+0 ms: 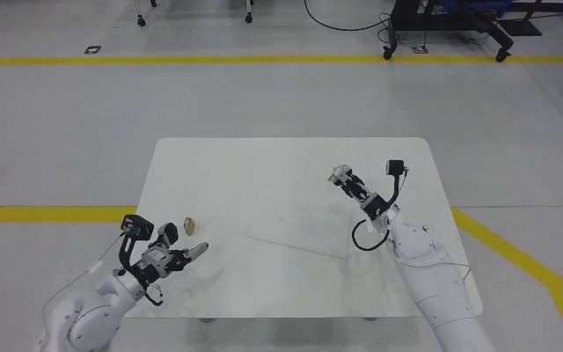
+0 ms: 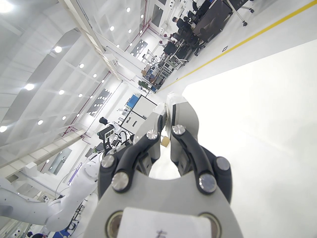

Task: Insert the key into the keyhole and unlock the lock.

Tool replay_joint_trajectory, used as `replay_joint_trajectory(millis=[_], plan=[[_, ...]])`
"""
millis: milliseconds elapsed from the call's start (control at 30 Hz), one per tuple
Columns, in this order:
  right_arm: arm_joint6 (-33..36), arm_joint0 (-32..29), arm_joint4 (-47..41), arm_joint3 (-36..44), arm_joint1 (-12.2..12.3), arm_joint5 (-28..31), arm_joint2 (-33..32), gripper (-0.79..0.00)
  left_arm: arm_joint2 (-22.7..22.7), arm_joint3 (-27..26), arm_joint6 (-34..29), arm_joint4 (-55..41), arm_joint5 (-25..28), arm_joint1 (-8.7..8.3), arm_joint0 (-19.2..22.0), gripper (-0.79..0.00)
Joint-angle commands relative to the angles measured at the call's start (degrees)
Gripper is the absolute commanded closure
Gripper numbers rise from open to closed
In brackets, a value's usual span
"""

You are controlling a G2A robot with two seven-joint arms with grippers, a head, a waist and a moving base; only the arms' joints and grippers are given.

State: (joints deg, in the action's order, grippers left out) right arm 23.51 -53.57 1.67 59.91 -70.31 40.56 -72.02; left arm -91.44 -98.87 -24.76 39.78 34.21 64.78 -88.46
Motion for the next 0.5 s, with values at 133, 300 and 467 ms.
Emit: replay_joint_trajectory(millis=[133,300,467], plan=[[8.6,-0.88,-7.71,2.57,-0.53,-4.89,3.0,0.0,5.87,6.82,-19.41,-30.63,8.49,-0.78,7.34,-0.785],[17.07,0.0,-14.06,3.13,-0.75,-7.42,4.55,0.0,11.29,8.43,-28.6,-37.94,8.52,-1.02,11.79,-0.785],[20.31,0.16,-16.04,3.26,-1.1,-6.61,6.28,0.0,18.95,16.97,-48.98,-67.55,-3.67,-1.05,22.39,-0.785]])
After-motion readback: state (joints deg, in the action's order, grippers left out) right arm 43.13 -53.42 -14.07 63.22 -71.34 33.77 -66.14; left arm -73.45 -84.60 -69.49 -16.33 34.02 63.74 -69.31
